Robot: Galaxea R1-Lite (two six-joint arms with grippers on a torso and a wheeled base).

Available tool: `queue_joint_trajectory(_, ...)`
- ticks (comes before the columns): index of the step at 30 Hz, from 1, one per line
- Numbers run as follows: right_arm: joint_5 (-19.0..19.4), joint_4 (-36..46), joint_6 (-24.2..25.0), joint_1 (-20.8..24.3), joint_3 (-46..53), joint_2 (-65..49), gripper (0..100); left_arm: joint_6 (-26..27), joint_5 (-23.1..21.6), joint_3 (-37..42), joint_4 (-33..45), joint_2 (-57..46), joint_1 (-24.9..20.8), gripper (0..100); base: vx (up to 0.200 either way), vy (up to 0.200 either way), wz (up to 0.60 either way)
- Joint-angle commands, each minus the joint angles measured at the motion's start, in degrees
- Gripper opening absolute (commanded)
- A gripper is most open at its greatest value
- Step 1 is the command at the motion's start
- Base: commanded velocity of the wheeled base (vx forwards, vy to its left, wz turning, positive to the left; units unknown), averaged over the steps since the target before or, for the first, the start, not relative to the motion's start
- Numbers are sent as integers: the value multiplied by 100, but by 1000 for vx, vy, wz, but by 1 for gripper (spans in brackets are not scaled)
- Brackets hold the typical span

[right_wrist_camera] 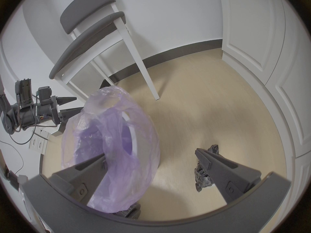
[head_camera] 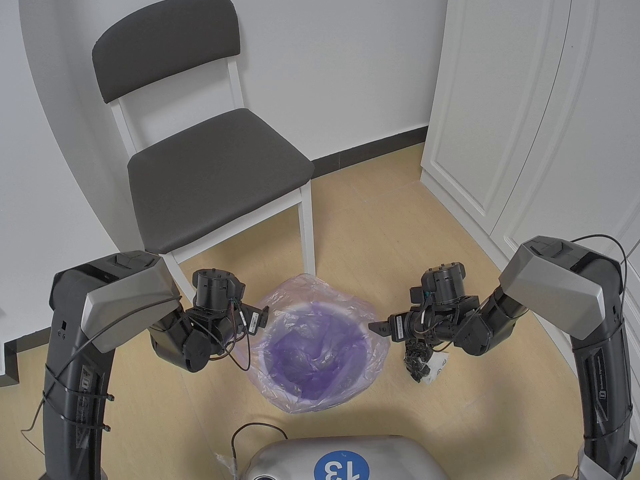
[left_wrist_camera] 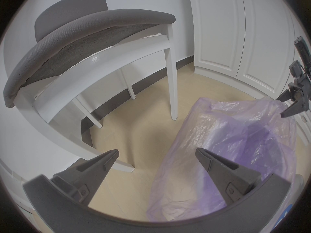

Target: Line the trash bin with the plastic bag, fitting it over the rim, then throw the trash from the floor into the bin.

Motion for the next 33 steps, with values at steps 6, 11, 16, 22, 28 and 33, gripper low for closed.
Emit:
queue_joint_trajectory(6,-255,1553,24,-300,-1893,547,100,52,-21,-602,848,50,110,100,0,0,0)
queue_joint_trajectory(11,-264,2361,-135,-309,-2596,741,100,131,-12,-699,1208,59,154,100,0,0,0)
queue_joint_trajectory(16,-387,3363,-592,-318,-3703,1154,100,263,32,-769,1595,50,180,100,0,0,0)
queue_joint_trajectory(22,-440,4304,-847,-318,-4615,1611,100,289,41,-830,1929,50,233,100,0,0,0)
queue_joint_trajectory(28,-387,4295,-1233,-318,-4615,1786,100,254,32,-813,2017,147,303,100,0,0,0)
queue_joint_trajectory(33,-387,4295,-1216,-309,-4615,1936,100,228,32,-734,1903,252,303,100,0,0,0)
